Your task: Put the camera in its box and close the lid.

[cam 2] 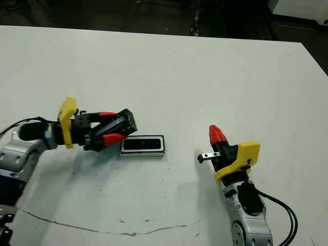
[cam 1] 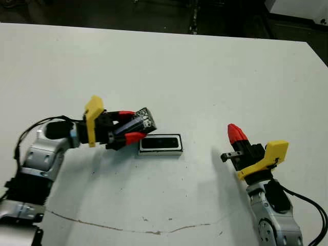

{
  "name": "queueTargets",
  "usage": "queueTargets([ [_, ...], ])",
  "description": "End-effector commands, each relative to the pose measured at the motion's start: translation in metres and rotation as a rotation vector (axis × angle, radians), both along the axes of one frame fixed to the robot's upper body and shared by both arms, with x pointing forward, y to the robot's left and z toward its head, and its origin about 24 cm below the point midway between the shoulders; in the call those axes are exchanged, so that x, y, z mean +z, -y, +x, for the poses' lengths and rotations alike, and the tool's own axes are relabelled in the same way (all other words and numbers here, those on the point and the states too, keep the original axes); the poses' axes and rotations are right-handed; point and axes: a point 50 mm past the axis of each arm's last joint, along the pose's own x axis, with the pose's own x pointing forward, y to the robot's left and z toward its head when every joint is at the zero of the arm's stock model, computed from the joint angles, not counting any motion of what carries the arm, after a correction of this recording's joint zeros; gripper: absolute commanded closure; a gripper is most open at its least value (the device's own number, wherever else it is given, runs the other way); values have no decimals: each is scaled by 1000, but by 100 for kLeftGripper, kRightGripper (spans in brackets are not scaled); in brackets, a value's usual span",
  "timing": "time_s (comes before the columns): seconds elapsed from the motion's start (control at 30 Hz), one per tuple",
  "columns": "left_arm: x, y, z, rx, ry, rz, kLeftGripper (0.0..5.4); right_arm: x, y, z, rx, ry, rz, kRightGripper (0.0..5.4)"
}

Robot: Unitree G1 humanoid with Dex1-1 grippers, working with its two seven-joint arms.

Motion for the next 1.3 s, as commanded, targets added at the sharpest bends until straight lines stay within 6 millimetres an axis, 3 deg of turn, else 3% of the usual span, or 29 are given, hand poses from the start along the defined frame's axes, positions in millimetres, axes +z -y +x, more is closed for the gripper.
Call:
queueTargets([
  [0.03,-7,7,2,-20,-7,24,223,-4,4,-2,-10,-22,-11,540],
  [0.47,-26,9,-4,-44,-118,75,223,-4,3,-2,-1,-15,-13,540],
  [1.3,-34,17,-7,-137,-245,-13,223,-3,1,-1,15,-4,-28,540],
])
